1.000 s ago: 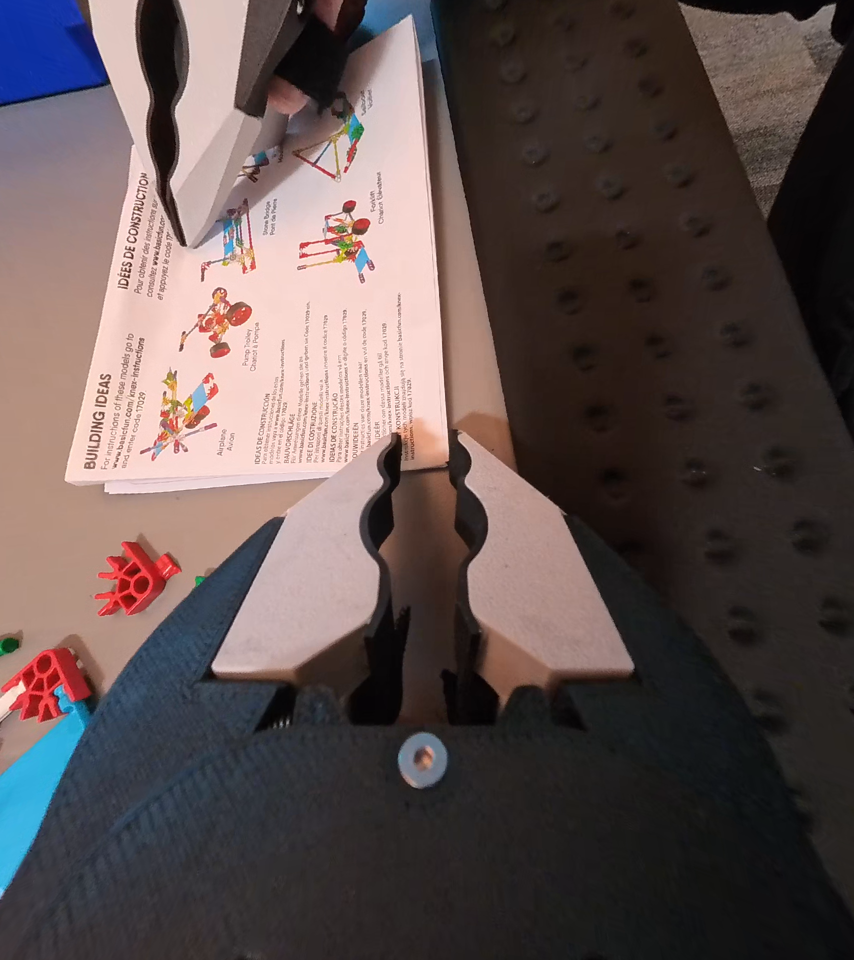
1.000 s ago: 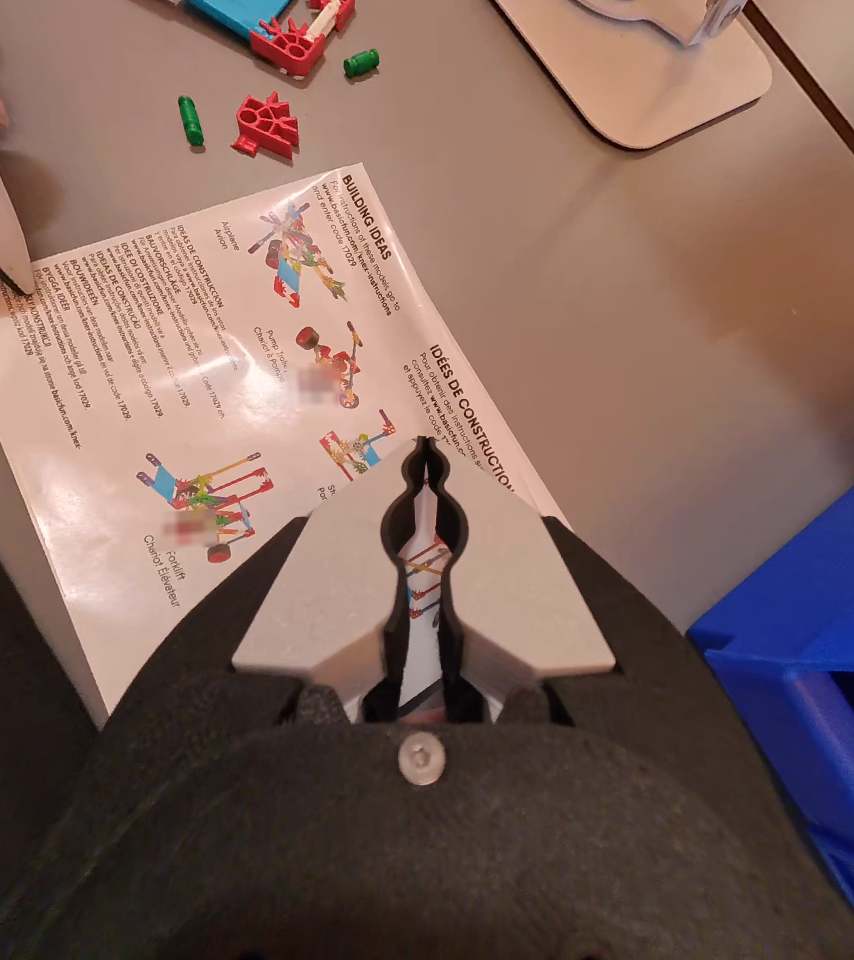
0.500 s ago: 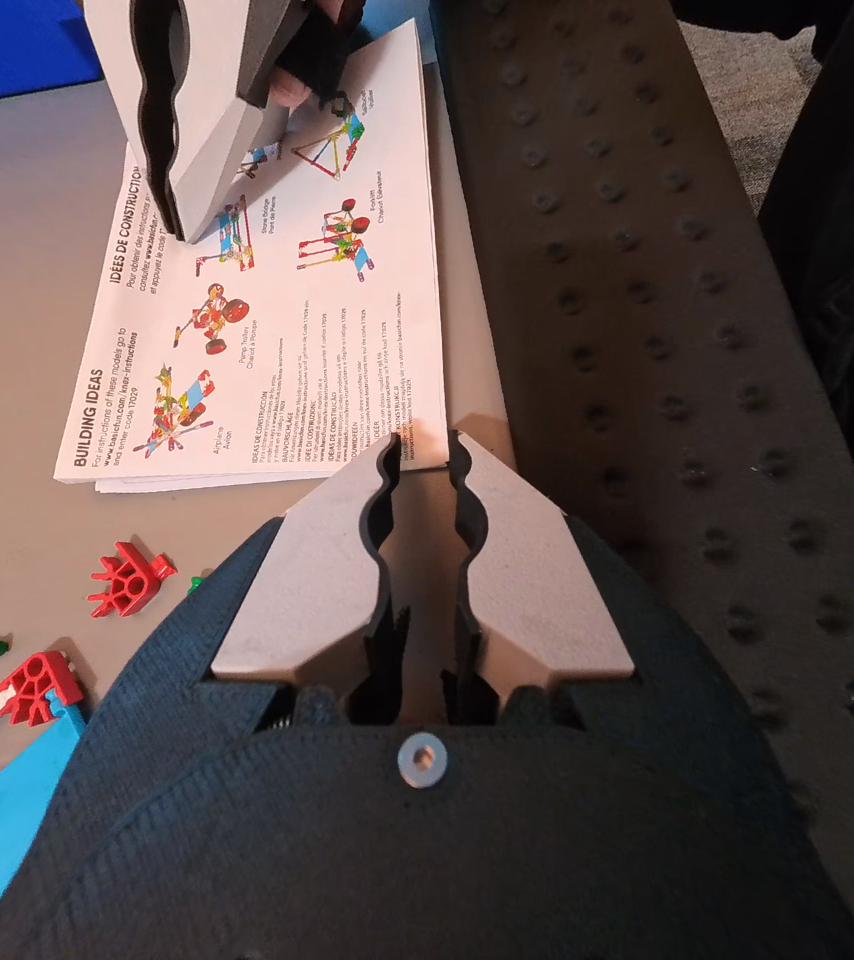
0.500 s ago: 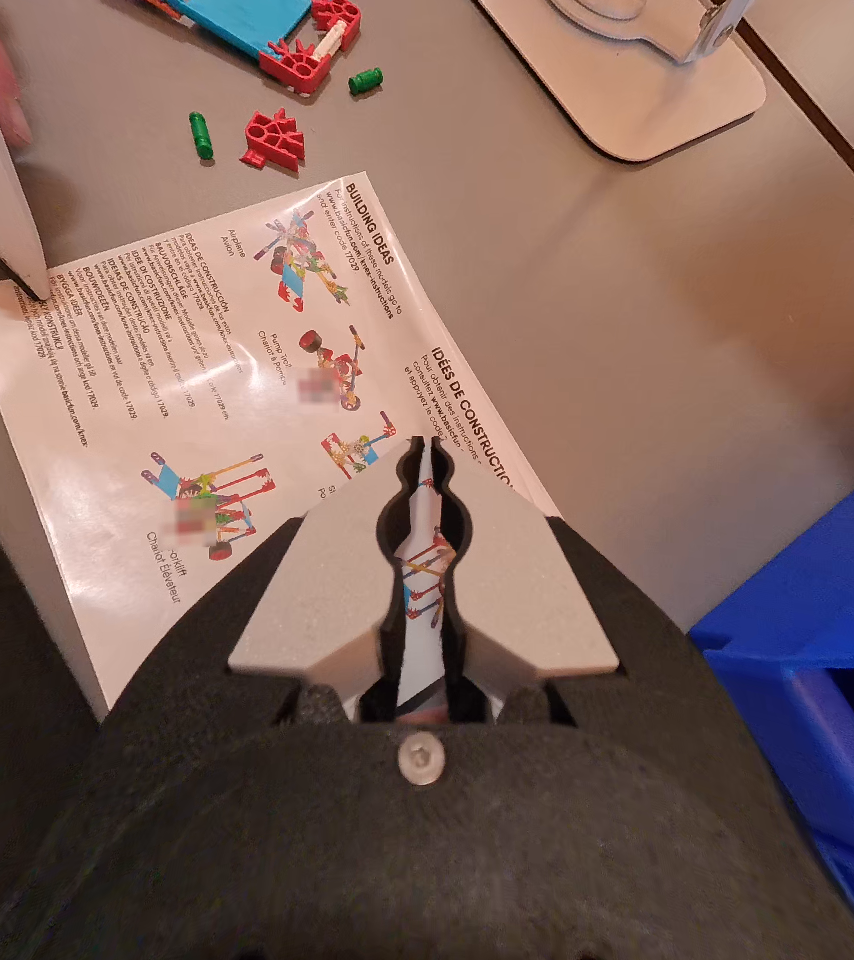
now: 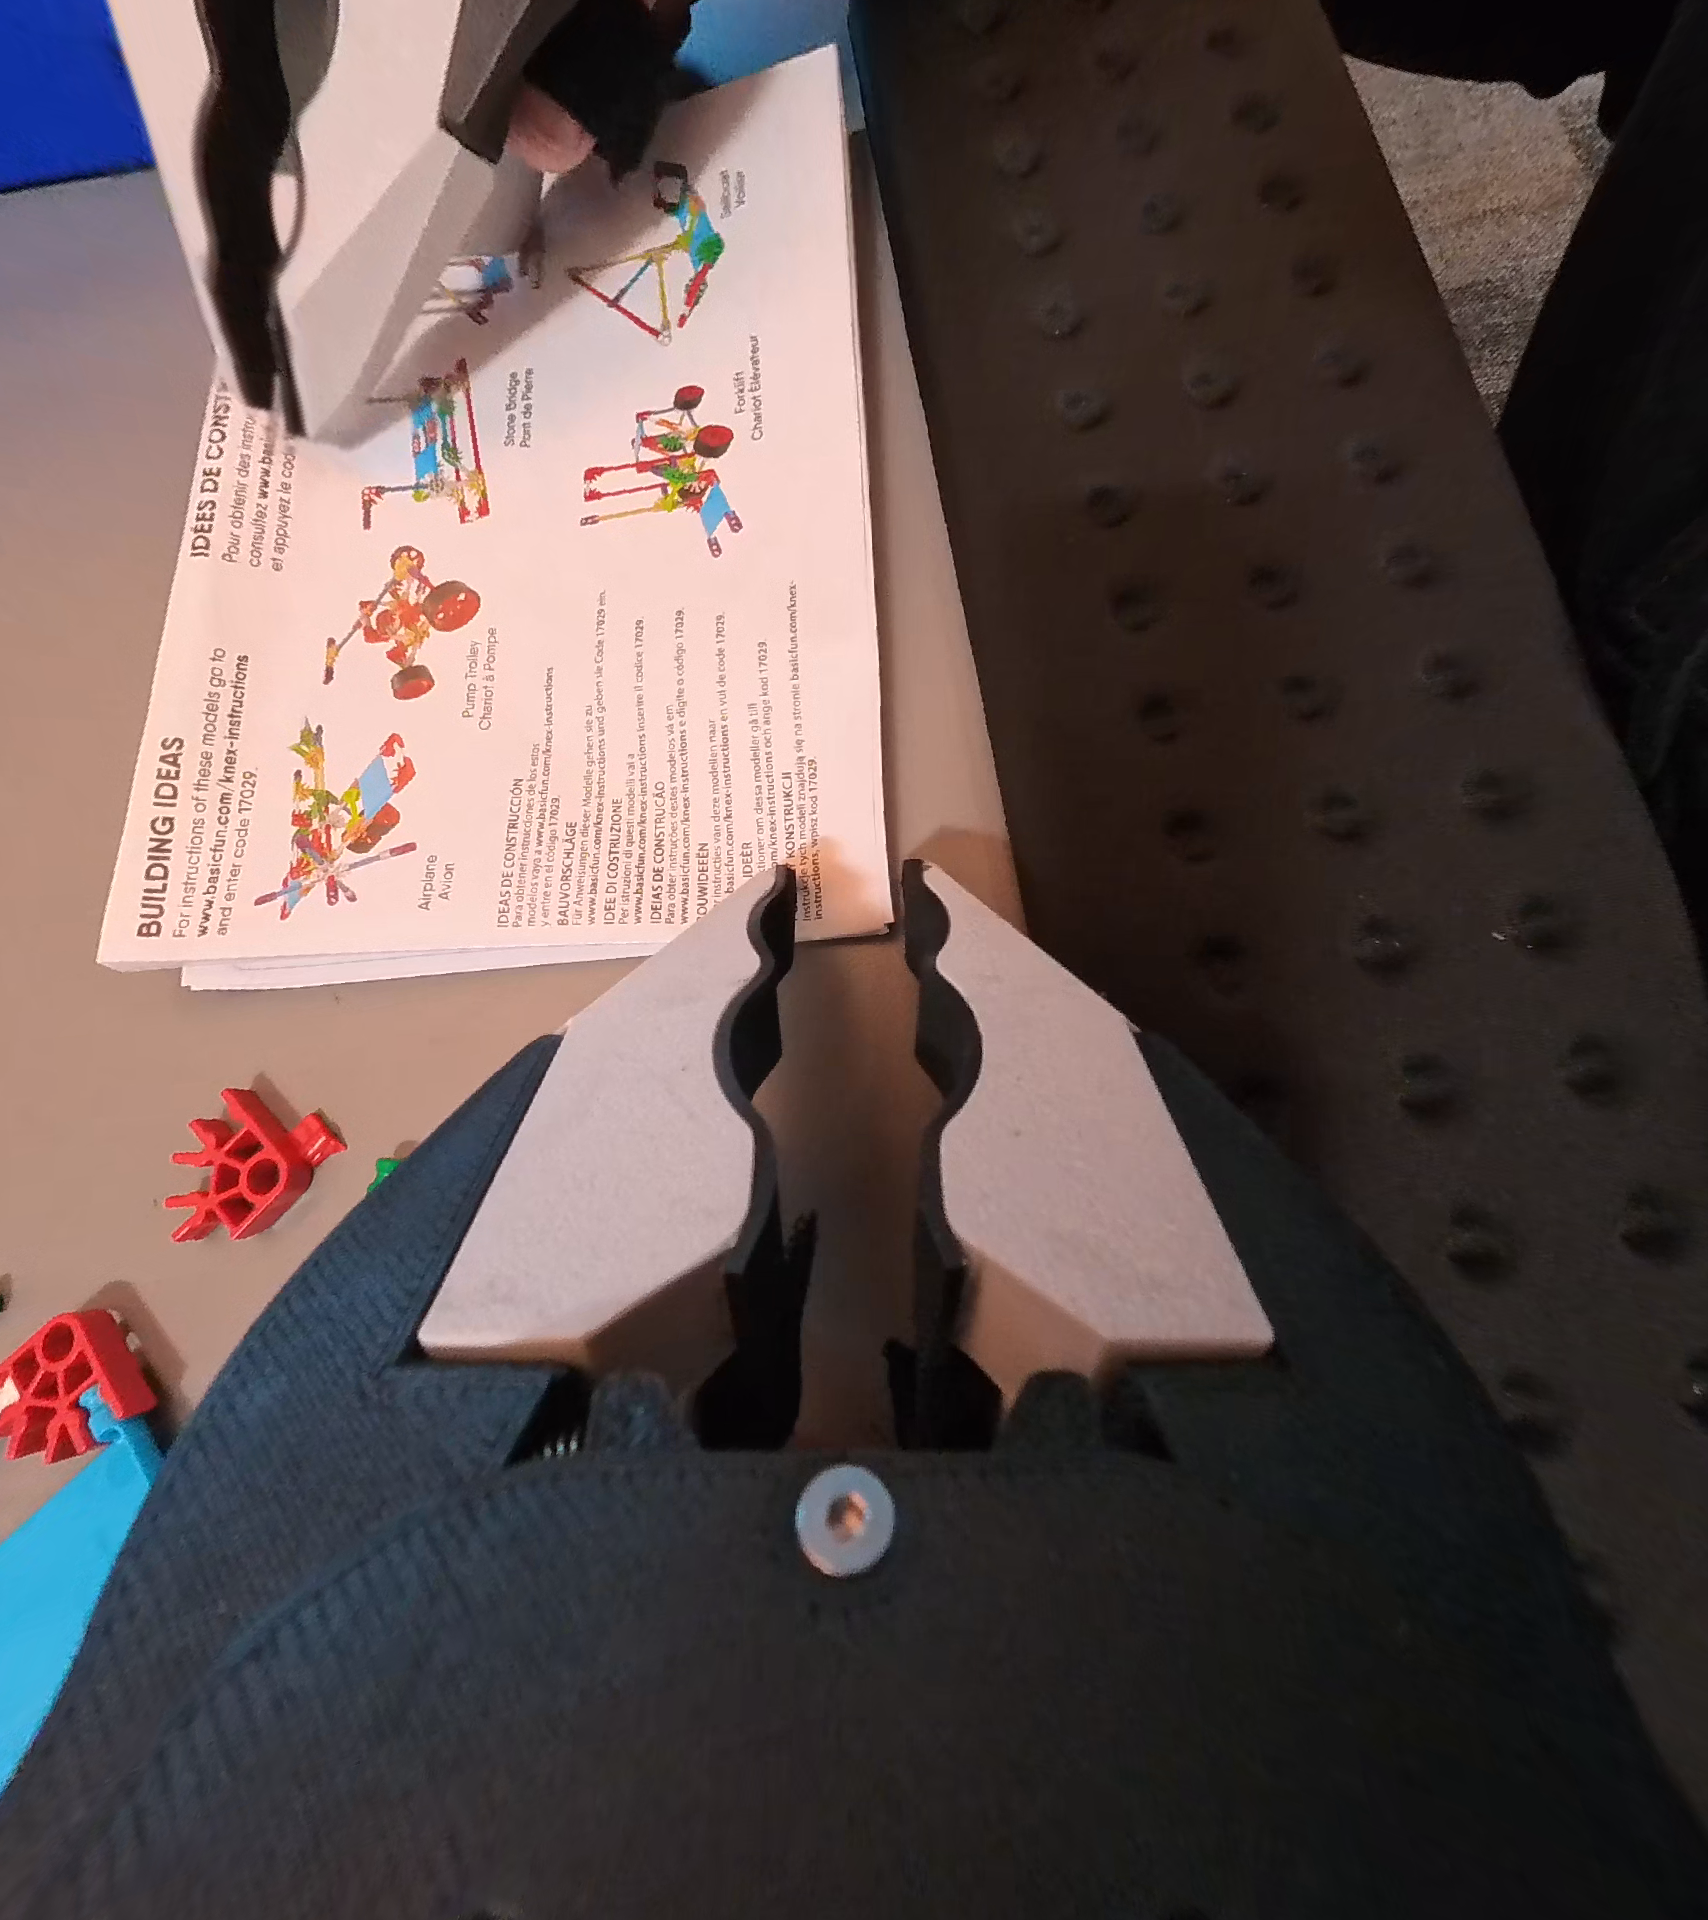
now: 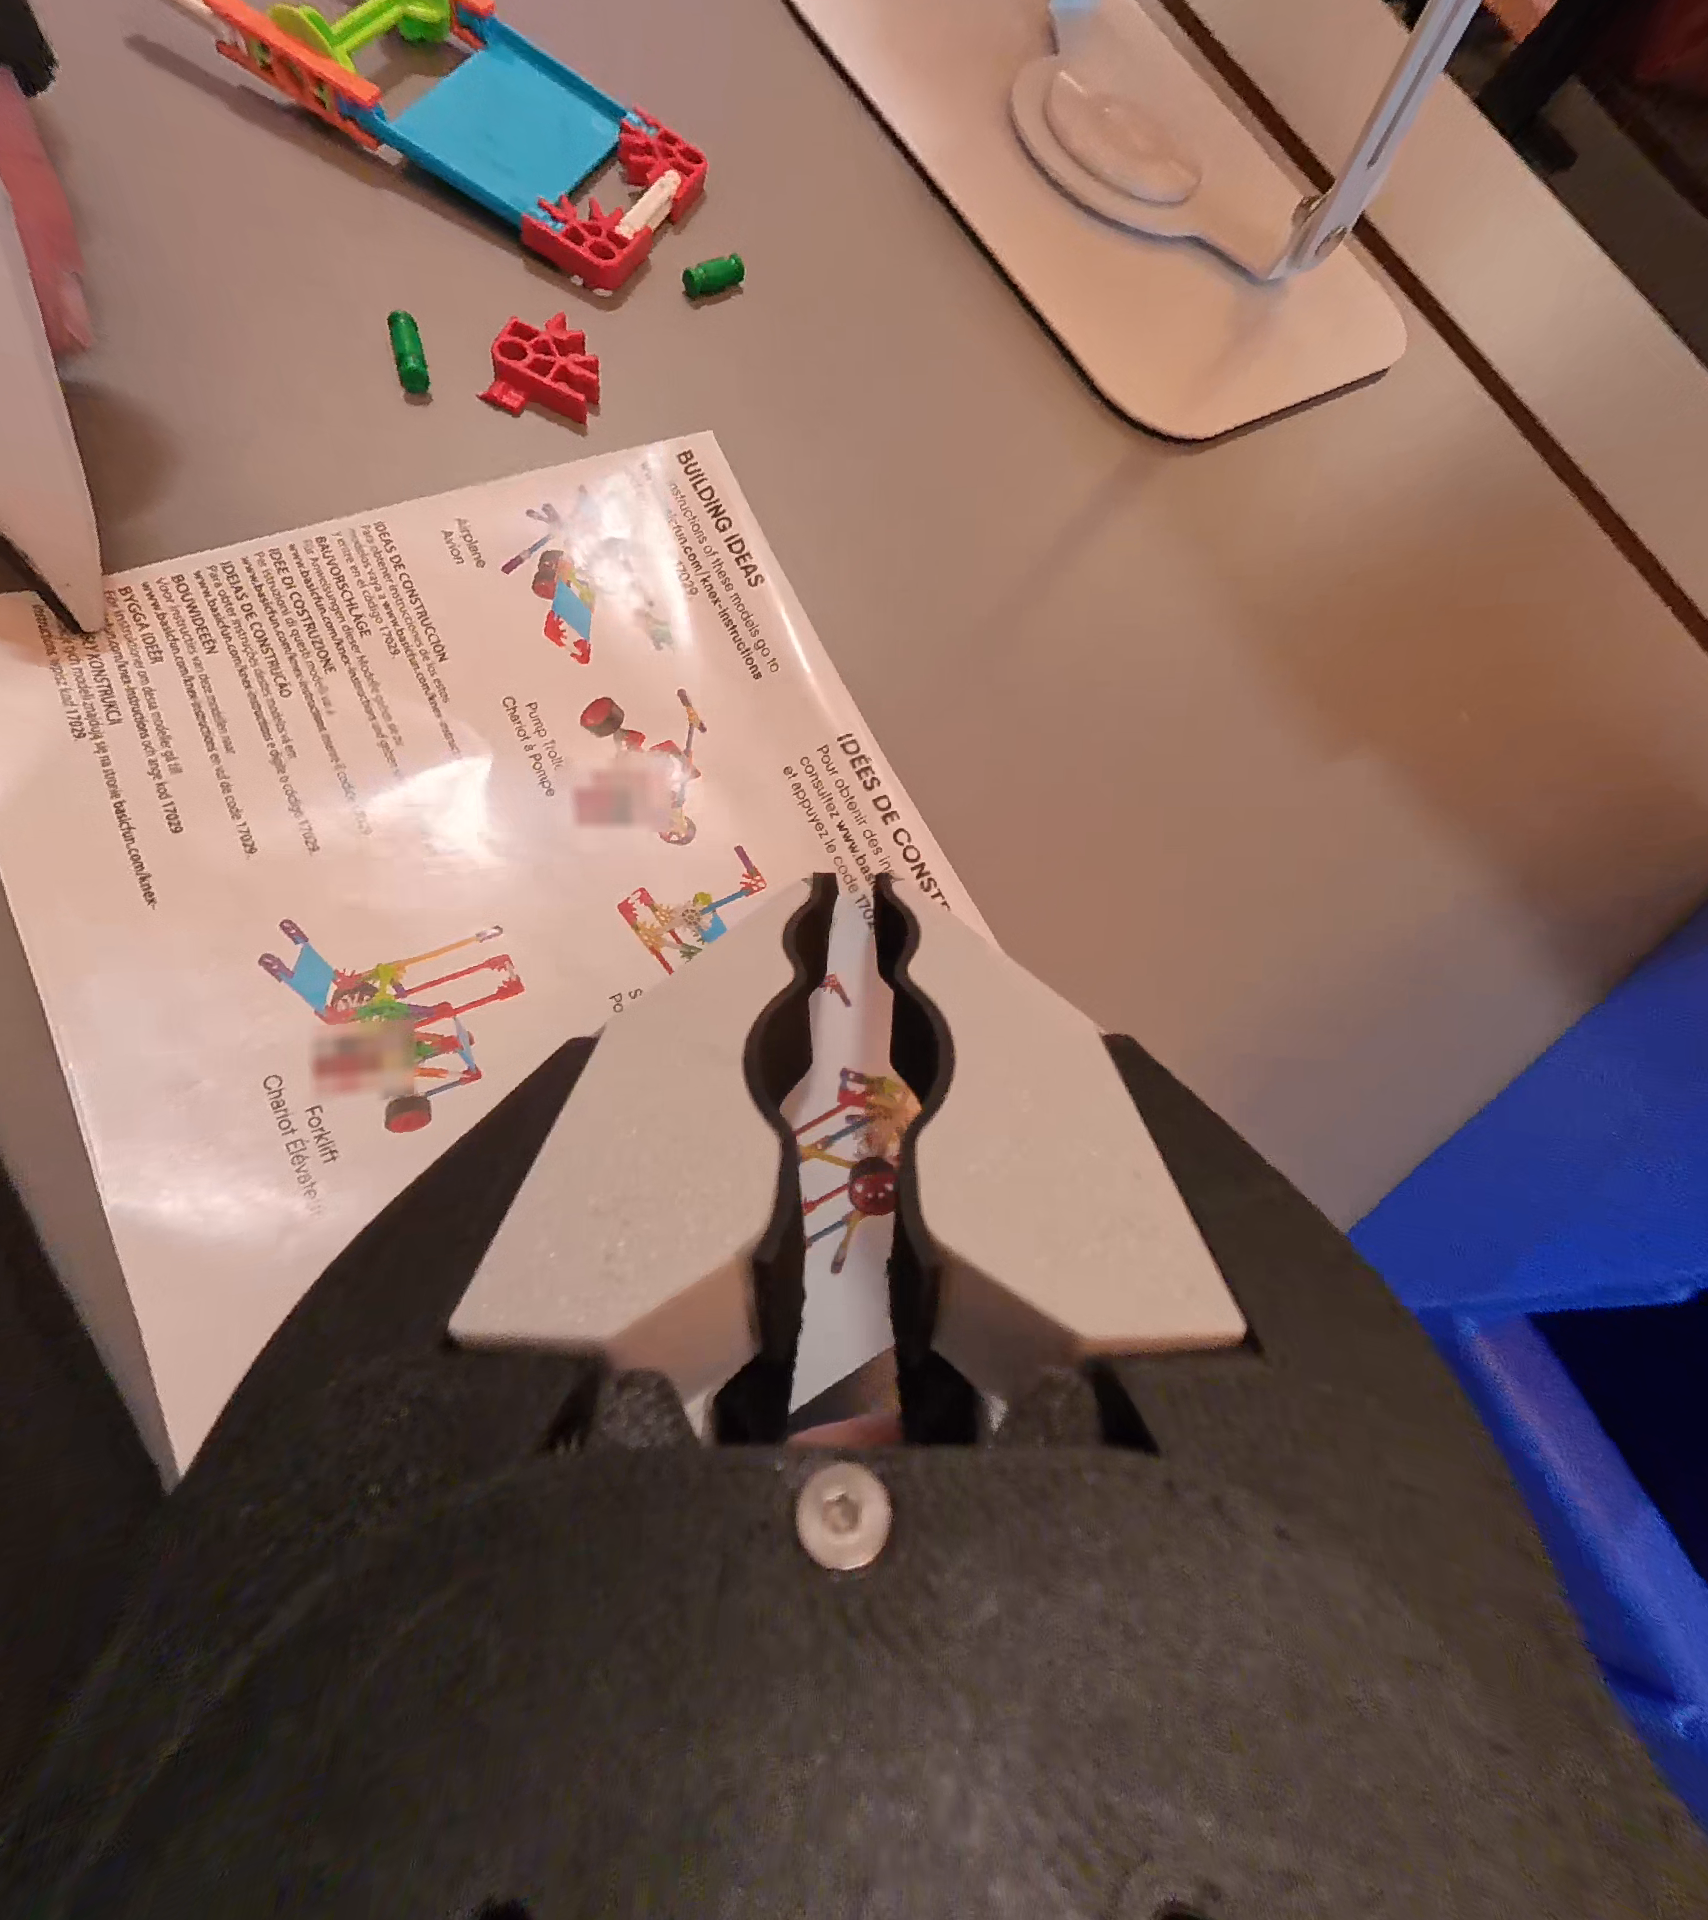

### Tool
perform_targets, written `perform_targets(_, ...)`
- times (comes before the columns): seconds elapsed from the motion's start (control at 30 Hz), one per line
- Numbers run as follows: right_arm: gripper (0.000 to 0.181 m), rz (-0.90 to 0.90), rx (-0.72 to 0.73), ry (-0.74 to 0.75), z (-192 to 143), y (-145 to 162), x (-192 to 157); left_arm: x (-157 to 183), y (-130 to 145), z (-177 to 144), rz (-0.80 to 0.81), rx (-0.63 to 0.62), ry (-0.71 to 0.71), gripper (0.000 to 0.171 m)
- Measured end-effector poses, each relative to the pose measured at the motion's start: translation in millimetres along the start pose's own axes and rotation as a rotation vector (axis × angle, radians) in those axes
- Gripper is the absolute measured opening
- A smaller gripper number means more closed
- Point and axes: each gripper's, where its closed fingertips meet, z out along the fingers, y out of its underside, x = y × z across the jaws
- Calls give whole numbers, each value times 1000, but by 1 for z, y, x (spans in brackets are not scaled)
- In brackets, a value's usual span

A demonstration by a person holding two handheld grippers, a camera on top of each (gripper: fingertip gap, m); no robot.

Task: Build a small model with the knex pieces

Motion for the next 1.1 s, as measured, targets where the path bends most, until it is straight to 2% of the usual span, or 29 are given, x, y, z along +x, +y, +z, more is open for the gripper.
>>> perform_targets(0.5,6,-17,59,69,-6,-8,12,1,2,0,34,0,-16,22)
perform_targets(0.63,6,-14,75,82,-7,-9,16,2,0,-1,74,5,-31,31)
perform_targets(0.8,6,-17,100,103,-9,-13,20,-1,-4,-7,49,25,-51,43)
perform_targets(1.1,5,-46,196,159,-21,-26,27,5,-5,-18,150,24,-92,39)
